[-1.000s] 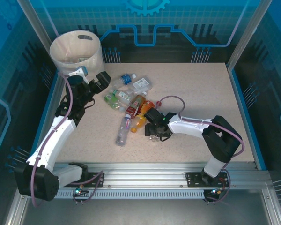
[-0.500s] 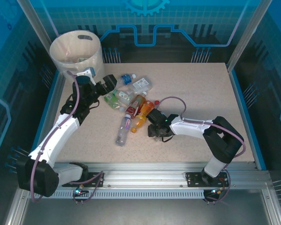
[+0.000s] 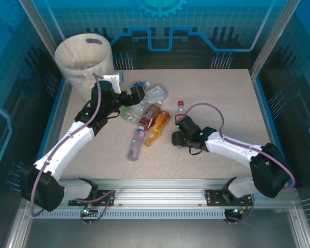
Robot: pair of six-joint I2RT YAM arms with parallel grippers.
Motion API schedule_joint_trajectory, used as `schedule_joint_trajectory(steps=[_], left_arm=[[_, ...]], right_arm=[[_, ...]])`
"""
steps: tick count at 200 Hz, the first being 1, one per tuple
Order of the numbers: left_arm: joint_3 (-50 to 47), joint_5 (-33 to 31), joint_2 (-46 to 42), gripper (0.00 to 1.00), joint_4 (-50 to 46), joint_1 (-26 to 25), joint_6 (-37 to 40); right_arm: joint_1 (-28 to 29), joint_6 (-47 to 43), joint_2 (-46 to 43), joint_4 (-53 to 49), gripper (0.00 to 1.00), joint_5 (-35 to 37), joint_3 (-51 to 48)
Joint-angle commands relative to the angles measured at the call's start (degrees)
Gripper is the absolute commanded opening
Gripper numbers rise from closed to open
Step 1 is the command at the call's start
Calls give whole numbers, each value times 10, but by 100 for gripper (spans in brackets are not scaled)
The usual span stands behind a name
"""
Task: Put the plastic bottles in the bin
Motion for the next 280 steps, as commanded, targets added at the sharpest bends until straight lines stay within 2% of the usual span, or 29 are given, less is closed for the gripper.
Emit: schedule_joint_trajectory(steps=[1, 40, 81, 159, 187, 238, 262, 280], left_arm=[[26, 52, 20, 99, 1, -15, 27], [43, 122, 62, 99, 19, -36, 17], [43, 185, 102, 99, 81, -52, -32], [29, 310, 144, 99, 199, -73, -115], [25, 333, 149, 99, 233, -74, -132], [43, 344, 162, 94, 228, -79, -130], [50, 343, 169, 90, 222, -82, -129], [51, 348, 171, 83, 230, -83, -132]], right_arm=[[-19, -49, -36, 39, 39, -40, -15], [-58, -61, -106, 141, 38, -122, -52], [-63, -78, -151, 223, 39, -160, -75], [-60, -94, -143, 343, 40, -261, -65], [-55, -105, -133, 344, 41, -287, -52], [-38, -118, -121, 344, 43, -321, -34], [-28, -128, -114, 348, 43, -326, -24], [-24, -130, -107, 346, 44, -326, -17]])
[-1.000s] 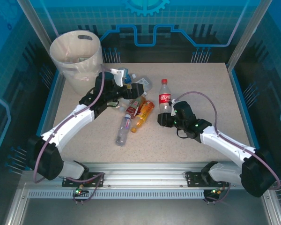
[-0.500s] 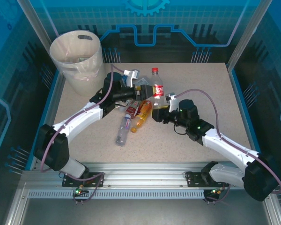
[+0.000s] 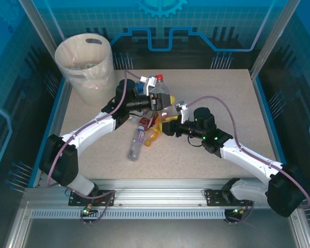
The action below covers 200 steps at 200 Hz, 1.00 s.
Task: Put the plastic bottles in the bin
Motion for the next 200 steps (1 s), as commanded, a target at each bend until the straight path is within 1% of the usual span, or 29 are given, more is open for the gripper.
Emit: schedule_joint_trajectory(steps=[1, 15, 25, 44, 61, 86, 109, 114, 120, 149, 166, 185, 200], left_arm=[[20, 23, 8, 82, 16, -5, -5], [21, 22, 7, 73, 20, -6, -5], [20, 11, 4, 66, 13, -6, 1], [14, -21, -5, 63, 5, -6, 9], [8, -45, -10, 60, 3, -5, 13], [4, -86, -18, 58, -19, -6, 25], [4, -131, -24, 58, -47, -4, 34], [4, -140, -27, 58, -53, -5, 37], [4, -150, -28, 58, -57, -4, 39], [15, -193, -34, 58, -98, -3, 56], [27, -231, -36, 58, -133, -3, 73], [44, -281, -40, 57, -176, 0, 91], [55, -309, -43, 57, -195, 6, 106]], right_arm=[[12, -22, 11, 22, 44, -20, 27], [11, -21, 15, 22, 44, -17, 30], [12, -21, 16, 23, 45, -15, 30], [13, -23, 17, 20, 51, -12, 30], [12, -23, 14, 12, 62, -1, 30], [12, -26, 4, -10, 78, 20, 28], [12, -40, -9, -39, 88, 42, 28], [13, -42, -13, -46, 95, 51, 27], [12, -44, -19, -52, 100, 64, 25], [14, -51, -50, -67, 100, 142, 8], [16, -55, -63, -95, 100, 191, 9], [17, -61, -75, -111, 100, 228, 8], [17, -61, -85, -109, 100, 248, 0]])
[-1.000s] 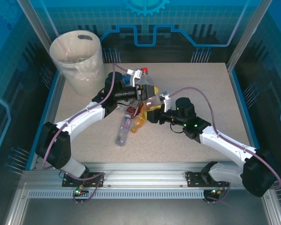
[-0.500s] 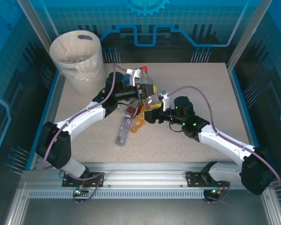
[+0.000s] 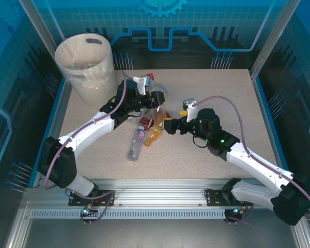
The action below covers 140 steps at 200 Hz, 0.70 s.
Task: Put the plastic bottles in the bin
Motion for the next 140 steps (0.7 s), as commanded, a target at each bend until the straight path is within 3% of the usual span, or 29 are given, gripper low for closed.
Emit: schedule_joint_trajectory(steps=[1, 39, 92, 140], left_arm=[[35, -78, -26, 57, -54, 8, 44], [61, -149, -47, 57, -84, 28, 85], [93, -184, -83, 57, -84, 95, 130], [121, -204, -84, 58, -5, 169, 150]], right_arm=[[8, -13, -18, -23, 100, 72, -12], [8, -8, -38, -13, 100, 123, -31], [8, 0, -61, -1, 100, 155, -47], [7, 23, -73, 2, 100, 192, -54]])
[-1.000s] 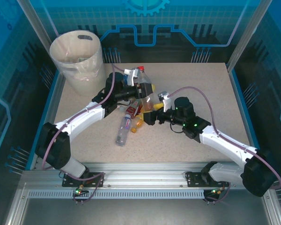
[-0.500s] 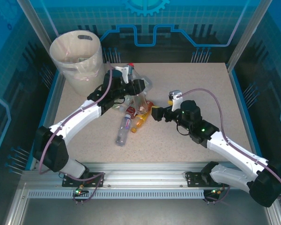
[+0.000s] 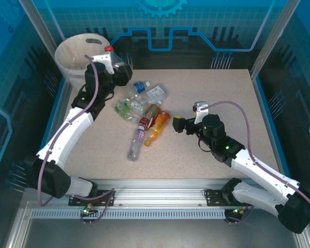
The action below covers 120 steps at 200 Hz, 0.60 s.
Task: Put the plastic bottles in the bin
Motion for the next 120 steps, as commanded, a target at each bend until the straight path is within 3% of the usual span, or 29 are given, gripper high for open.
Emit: schedule_joint_trajectory(steps=[1, 28, 52, 74, 120], left_arm=[[31, -22, -7, 58, 59, 31, 22], [82, -40, 25, 58, 90, 57, 46], [94, -79, 48, 59, 173, 66, 65], [146, -126, 90, 59, 184, 78, 84], [240, -163, 180, 59, 219, 115, 118]], right_arm=[[5, 21, -14, 11, 100, 40, -9], [5, 22, -23, 18, 100, 48, -15], [4, 16, -28, 20, 100, 47, -18], [4, 12, -31, 25, 100, 43, -20], [4, 0, -35, 31, 100, 34, -23]])
